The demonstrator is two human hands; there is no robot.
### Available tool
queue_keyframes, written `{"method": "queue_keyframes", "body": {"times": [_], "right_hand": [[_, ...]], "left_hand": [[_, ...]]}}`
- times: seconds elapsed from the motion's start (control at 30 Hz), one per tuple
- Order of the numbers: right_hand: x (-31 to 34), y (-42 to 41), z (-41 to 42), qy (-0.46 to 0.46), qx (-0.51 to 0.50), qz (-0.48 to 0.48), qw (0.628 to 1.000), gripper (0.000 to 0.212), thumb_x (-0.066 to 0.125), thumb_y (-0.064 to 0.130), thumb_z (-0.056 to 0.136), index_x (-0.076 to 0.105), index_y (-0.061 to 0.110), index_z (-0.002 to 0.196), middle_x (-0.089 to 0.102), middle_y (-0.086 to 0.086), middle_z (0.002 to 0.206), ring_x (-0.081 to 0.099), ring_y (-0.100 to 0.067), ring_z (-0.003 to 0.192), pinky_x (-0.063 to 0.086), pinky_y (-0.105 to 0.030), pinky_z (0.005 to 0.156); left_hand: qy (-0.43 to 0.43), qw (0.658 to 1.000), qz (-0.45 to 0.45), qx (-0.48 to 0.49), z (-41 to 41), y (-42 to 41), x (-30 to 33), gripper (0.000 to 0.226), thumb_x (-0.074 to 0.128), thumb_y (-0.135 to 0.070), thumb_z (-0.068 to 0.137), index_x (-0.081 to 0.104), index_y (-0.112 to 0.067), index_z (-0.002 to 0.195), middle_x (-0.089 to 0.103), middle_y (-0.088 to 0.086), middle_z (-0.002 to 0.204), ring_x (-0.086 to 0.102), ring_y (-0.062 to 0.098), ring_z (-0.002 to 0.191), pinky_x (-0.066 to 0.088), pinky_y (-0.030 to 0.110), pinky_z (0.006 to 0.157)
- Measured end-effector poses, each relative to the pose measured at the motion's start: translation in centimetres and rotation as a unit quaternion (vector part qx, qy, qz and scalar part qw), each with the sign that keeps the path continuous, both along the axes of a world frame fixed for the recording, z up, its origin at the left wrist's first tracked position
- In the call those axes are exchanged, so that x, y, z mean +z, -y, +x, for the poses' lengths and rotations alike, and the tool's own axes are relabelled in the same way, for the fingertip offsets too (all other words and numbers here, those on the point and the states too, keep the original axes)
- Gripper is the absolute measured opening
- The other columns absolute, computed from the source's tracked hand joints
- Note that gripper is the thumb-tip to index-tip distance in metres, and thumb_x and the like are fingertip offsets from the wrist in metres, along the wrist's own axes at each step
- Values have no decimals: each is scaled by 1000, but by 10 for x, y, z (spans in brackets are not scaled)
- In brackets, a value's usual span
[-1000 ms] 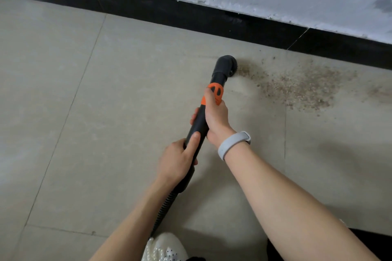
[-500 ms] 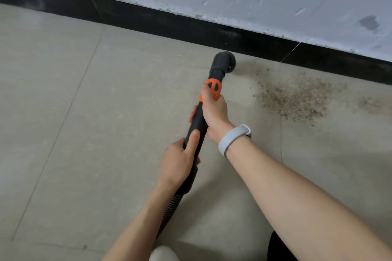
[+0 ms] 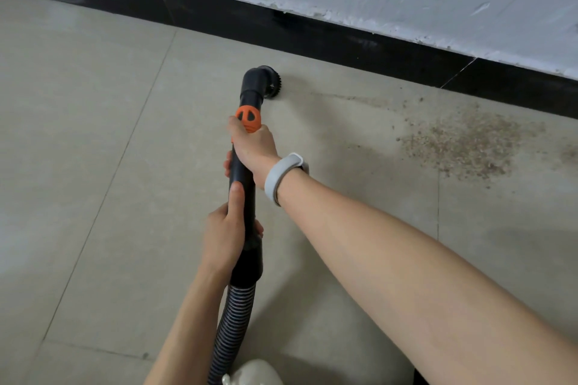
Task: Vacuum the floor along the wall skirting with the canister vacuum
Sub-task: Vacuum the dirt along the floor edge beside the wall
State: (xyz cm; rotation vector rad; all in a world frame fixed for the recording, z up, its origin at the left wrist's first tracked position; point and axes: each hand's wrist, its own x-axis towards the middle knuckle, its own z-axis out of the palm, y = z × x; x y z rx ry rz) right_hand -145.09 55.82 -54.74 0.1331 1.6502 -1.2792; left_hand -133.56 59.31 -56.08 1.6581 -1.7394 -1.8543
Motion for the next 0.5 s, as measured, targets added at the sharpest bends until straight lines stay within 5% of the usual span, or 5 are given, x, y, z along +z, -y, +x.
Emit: {"method": "queue_keyframes", "body": {"times": [0.17, 0.5], "right_hand": [[2, -23, -20, 11, -54, 17, 998, 28, 51, 34, 93, 42, 11, 106, 47, -8, 58, 46, -19, 37, 45, -24, 44], [4, -63, -51, -3, -133, 24, 991, 25, 50, 32, 94, 42, 10, 100, 47, -9, 57, 45, -19, 34, 44, -22, 40]], "left_hand": [[7, 997, -8, -70, -16, -10, 2, 67, 30, -47, 98, 62, 1, 64, 63, 9, 54, 55, 6, 42, 39, 10, 42], [1, 988, -8, -153, -44, -28, -3, 64, 31, -48, 98, 60, -3, 61, 64, 4, 52, 60, 9, 48, 44, 12, 48]]}}
